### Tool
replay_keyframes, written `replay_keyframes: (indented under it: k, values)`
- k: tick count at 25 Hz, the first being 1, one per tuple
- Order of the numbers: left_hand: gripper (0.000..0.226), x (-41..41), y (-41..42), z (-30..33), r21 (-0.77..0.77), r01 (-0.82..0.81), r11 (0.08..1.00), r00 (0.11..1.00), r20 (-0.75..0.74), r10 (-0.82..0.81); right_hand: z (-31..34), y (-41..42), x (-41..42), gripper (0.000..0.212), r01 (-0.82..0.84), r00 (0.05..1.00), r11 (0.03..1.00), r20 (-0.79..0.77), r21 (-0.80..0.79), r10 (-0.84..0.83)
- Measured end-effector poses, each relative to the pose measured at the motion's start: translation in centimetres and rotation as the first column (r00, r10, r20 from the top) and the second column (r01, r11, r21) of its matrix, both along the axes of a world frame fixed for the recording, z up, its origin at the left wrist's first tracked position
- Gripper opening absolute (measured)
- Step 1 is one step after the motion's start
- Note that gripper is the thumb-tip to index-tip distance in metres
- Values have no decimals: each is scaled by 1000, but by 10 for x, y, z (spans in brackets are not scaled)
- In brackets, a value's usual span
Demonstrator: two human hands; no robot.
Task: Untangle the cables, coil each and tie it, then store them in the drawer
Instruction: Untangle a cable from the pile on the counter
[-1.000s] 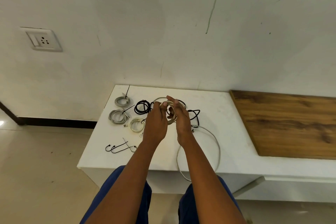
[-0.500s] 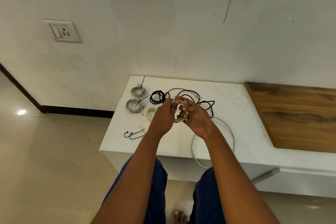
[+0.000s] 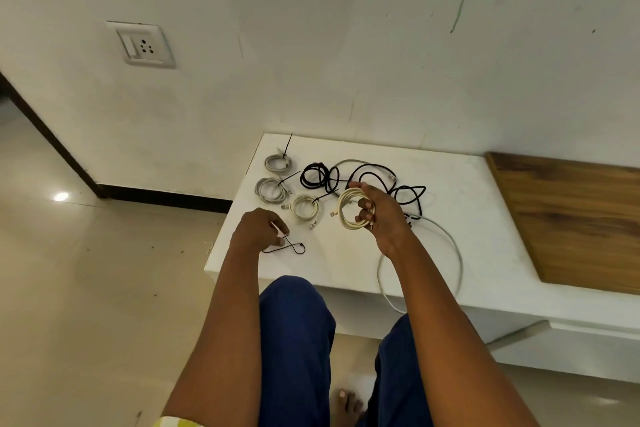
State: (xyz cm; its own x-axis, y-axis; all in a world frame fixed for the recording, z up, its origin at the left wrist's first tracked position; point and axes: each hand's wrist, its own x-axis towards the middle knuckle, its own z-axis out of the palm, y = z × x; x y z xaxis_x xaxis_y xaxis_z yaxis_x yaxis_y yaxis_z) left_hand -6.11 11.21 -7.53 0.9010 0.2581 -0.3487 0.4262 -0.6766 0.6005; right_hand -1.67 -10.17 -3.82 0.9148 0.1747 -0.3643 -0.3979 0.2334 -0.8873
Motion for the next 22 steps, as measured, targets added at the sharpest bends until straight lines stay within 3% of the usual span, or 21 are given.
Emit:
replay_keyframes:
  k: [3, 8, 16, 22]
  values:
    - [29, -1, -5, -1, -34, 122, 992, 993, -1, -122, 0, 2, 1, 24, -2, 1000, 1000, -14, -17, 2]
    - [22, 3, -10, -9, 14, 9, 1000, 998, 63, -10, -1, -1, 1, 24, 3, 1000, 1000, -23, -17, -4]
    - [13, 8, -20, -16, 52, 4, 999, 989, 150, -12, 0, -4, 3, 24, 19, 999, 1000, -30, -22, -19]
    - [11, 13, -26, 2, -54, -15, 998, 939, 343, 33, 4, -4, 2, 13, 42, 997, 986, 68, -161, -31]
